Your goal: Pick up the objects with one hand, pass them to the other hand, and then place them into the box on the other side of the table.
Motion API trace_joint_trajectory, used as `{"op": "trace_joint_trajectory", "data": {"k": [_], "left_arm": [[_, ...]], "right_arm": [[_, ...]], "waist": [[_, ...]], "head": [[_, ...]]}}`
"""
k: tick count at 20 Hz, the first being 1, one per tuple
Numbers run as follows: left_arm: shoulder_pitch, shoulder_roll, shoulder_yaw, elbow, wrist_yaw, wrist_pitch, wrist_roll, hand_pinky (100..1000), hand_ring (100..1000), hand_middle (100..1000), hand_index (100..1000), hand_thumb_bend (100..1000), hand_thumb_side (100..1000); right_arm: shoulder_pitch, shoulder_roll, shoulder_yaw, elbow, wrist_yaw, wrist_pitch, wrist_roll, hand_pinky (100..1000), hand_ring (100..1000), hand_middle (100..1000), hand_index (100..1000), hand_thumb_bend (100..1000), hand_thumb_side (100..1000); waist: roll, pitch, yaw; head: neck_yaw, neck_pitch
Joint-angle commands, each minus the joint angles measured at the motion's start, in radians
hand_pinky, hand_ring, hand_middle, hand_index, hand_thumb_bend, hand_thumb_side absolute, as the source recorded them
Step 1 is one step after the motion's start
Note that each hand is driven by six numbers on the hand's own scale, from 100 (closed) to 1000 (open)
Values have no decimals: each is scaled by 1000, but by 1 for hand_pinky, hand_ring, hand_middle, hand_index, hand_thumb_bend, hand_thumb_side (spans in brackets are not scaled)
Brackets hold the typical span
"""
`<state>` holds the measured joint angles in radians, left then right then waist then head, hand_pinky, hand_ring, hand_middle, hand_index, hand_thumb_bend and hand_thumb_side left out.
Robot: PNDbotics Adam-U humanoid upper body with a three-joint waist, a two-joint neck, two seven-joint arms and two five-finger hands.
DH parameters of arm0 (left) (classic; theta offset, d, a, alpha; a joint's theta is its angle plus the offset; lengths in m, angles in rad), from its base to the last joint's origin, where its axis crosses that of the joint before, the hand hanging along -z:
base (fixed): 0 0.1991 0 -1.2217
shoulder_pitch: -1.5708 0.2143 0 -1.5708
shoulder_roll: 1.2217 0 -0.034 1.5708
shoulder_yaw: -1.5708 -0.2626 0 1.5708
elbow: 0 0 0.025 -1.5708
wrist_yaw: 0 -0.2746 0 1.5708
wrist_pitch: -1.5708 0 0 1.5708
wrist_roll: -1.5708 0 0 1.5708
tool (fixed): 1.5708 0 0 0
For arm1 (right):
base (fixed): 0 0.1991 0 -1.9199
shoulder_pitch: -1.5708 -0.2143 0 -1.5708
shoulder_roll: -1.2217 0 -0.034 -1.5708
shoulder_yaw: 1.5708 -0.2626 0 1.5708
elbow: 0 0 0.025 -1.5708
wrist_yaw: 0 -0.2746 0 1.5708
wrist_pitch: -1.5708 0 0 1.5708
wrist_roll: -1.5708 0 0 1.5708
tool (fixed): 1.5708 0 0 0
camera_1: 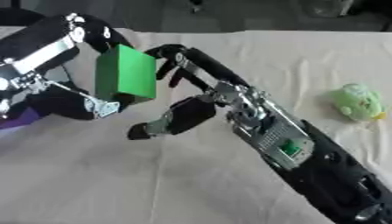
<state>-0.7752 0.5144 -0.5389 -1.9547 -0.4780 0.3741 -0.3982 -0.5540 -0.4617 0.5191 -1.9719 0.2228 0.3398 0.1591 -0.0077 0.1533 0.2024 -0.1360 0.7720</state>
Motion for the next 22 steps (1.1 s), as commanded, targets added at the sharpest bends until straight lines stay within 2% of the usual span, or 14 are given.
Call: {"op": "trace_joint_trajectory", "data": {"k": [1, 8, 13, 14, 21, 22], "left_arm": [[7, 51, 37, -22, -3, 6, 8, 732, 380, 350, 447, 155, 100], [99, 133, 104, -37, 11, 35, 63, 735, 378, 348, 447, 152, 100], [156, 183, 159, -16, 9, 54, 131, 733, 382, 351, 450, 163, 100], [165, 194, 171, -8, 7, 57, 146, 736, 385, 353, 452, 172, 100], [210, 253, 246, 63, -14, 76, 235, 731, 387, 355, 454, 191, 100], [217, 255, 255, 78, -16, 79, 246, 732, 386, 354, 454, 151, 100]], "right_arm": [[-8, -16, -9, -9, 7, 3, 18, 621, 723, 823, 846, 809, 388], [-9, -24, -15, -12, 1, 3, 25, 618, 720, 820, 841, 782, 387], [-10, -28, -21, -16, -15, 26, -6, 610, 712, 812, 823, 714, 372], [-10, -29, -22, -17, -21, 32, -17, 606, 705, 808, 811, 667, 389], [-11, -34, -28, -28, -51, 60, -83, 597, 691, 796, 795, 665, 370], [-11, -34, -29, -28, -53, 59, -88, 596, 690, 795, 794, 662, 371]], "waist": [[6, -11, 3], [7, -7, 5], [8, -5, 6], [7, -5, 7], [4, -4, 8], [3, -4, 8]], "head": [[-3, -2], [-5, -2], [1, -2], [1, -2], [21, -2], [28, -2]]}}
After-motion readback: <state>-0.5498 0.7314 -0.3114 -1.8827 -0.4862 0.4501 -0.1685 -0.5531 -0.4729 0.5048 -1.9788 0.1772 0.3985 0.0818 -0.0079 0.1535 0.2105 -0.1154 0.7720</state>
